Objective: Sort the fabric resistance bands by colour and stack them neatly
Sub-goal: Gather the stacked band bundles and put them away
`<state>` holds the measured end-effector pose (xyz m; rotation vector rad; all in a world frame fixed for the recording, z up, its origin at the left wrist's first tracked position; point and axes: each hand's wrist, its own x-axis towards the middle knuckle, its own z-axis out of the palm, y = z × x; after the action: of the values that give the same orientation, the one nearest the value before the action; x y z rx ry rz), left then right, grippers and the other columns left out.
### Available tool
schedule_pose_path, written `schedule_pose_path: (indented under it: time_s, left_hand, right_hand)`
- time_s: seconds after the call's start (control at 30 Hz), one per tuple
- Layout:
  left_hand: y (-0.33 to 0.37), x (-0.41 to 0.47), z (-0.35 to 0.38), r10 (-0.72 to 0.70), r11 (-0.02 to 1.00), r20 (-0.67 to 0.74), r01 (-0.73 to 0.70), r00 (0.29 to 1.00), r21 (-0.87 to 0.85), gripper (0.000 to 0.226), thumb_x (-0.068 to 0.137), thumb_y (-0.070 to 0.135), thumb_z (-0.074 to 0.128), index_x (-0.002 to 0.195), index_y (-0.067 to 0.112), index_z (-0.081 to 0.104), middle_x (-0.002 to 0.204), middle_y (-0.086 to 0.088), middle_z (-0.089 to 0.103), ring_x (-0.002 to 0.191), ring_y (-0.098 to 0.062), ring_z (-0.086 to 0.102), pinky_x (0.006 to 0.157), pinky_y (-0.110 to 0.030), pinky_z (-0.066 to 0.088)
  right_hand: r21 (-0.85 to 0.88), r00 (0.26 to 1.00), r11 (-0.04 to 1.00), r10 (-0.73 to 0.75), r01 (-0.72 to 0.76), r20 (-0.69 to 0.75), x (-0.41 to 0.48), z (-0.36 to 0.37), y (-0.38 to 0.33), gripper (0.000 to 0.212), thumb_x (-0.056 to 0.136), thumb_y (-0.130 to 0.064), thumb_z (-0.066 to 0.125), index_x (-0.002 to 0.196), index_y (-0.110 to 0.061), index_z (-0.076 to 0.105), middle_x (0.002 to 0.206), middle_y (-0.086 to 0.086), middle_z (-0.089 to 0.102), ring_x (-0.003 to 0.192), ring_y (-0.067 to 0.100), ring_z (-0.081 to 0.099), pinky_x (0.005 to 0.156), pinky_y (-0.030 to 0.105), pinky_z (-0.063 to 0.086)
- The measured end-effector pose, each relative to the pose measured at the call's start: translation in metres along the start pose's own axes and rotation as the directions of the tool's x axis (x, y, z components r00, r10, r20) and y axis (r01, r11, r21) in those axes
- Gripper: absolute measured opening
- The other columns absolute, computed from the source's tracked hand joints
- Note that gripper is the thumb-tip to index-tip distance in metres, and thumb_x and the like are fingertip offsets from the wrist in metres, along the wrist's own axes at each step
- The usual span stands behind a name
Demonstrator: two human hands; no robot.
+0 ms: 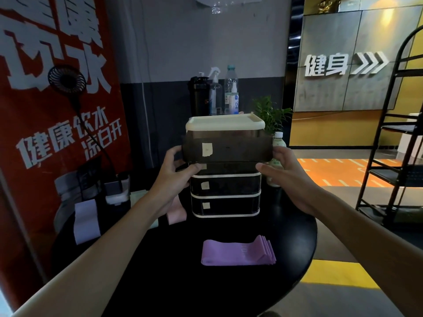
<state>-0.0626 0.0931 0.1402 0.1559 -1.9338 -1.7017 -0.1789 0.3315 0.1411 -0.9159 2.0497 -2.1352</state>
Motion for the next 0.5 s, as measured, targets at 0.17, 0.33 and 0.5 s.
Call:
schedule_pose_path:
  time_s: [0.17, 0.33, 0.5]
  left_hand:
    - [-0.005, -0.007, -0.005, -0.004, 1.000, 0.013, 0.004, 1.000, 0.015, 0.070, 0.079, 0.032, 0.078, 0.137, 0.044, 0.040, 0.133, 0.001, 0.057, 0.118, -0.015, 0.060, 0.101, -0.046, 0.050]
    - [-0.035, -0.033, -0.005, -0.071, 0.981, -0.082, 0.084, 0.994, 0.172, 0.055, 0.088, 0.025, 0.073, 0.135, 0.031, 0.044, 0.124, -0.001, 0.056, 0.108, -0.013, 0.060, 0.087, -0.032, 0.056]
    - [-0.082, -0.058, 0.008, -0.209, 0.818, 0.204, 0.057, 0.956, 0.572, 0.035, 0.089, 0.036, 0.071, 0.120, 0.028, 0.057, 0.110, 0.003, 0.061, 0.091, -0.009, 0.061, 0.083, -0.023, 0.051]
  right_hand:
    - [-0.015, 1.000, 1.000, 0.006, -0.006, -0.006, -0.009, 0.001, 0.003, 0.070, 0.087, -0.013, 0.071, 0.143, -0.023, 0.030, 0.136, -0.014, 0.050, 0.118, 0.012, 0.059, 0.099, 0.036, 0.049]
    - [-0.168, 0.981, 0.969, 0.190, -0.183, 0.027, -0.036, -0.001, 0.034, 0.058, 0.086, -0.026, 0.072, 0.133, -0.020, 0.039, 0.118, -0.002, 0.058, 0.097, 0.006, 0.064, 0.075, 0.021, 0.052]
    - [-0.446, 0.878, 0.829, 0.448, -0.337, 0.170, -0.064, 0.001, 0.076, 0.068, 0.085, -0.040, 0.071, 0.140, -0.021, 0.035, 0.115, 0.000, 0.058, 0.102, 0.010, 0.060, 0.081, 0.022, 0.050]
